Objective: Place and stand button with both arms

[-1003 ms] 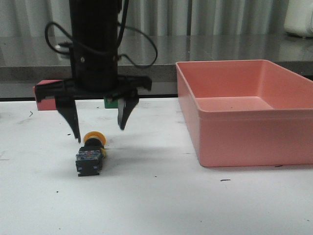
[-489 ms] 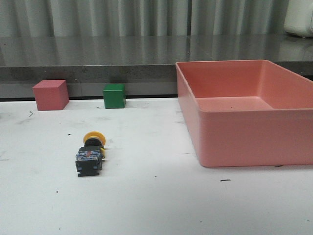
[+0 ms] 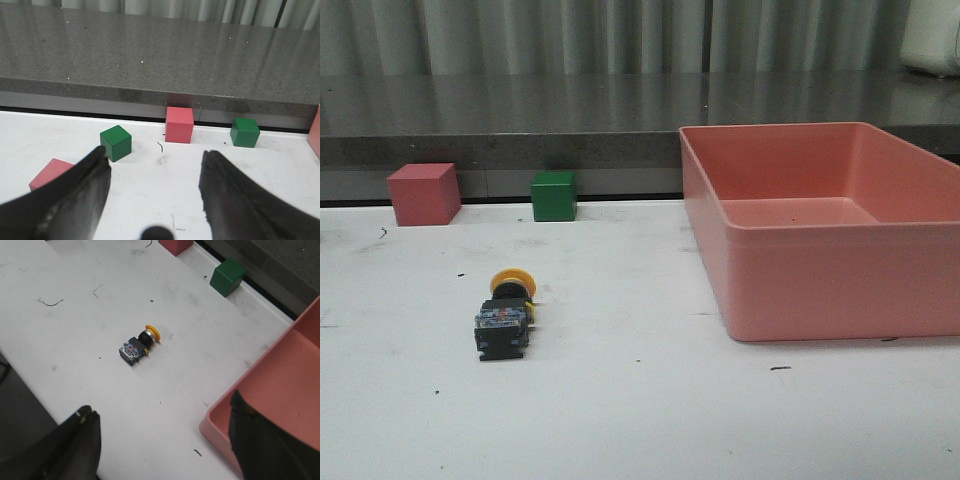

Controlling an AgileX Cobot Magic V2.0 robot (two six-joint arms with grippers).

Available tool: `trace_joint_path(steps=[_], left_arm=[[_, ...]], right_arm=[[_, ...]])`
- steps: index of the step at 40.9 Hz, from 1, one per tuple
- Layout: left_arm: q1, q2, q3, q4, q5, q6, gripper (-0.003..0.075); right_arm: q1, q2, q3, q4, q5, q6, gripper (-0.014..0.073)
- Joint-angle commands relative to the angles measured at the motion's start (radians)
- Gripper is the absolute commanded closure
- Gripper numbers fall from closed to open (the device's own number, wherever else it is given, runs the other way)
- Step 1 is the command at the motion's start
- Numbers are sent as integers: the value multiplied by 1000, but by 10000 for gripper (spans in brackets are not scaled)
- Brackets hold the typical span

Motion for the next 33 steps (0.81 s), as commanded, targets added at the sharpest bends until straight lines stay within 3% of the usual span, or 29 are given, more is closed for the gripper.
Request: trace_joint_path(steps=[1,19,33], left_arm=[[-6,16,-27,-4,-78,-4,335],[-6,16,-27,-4,-78,-4,335],[-6,16,-27,-4,-78,-4,335]], right_arm=[[-2,-128,75,0,-115,-8,43],[-2,-538,456,0,-193,-8,43],[-2,-674,565,2,-194,-8,43]])
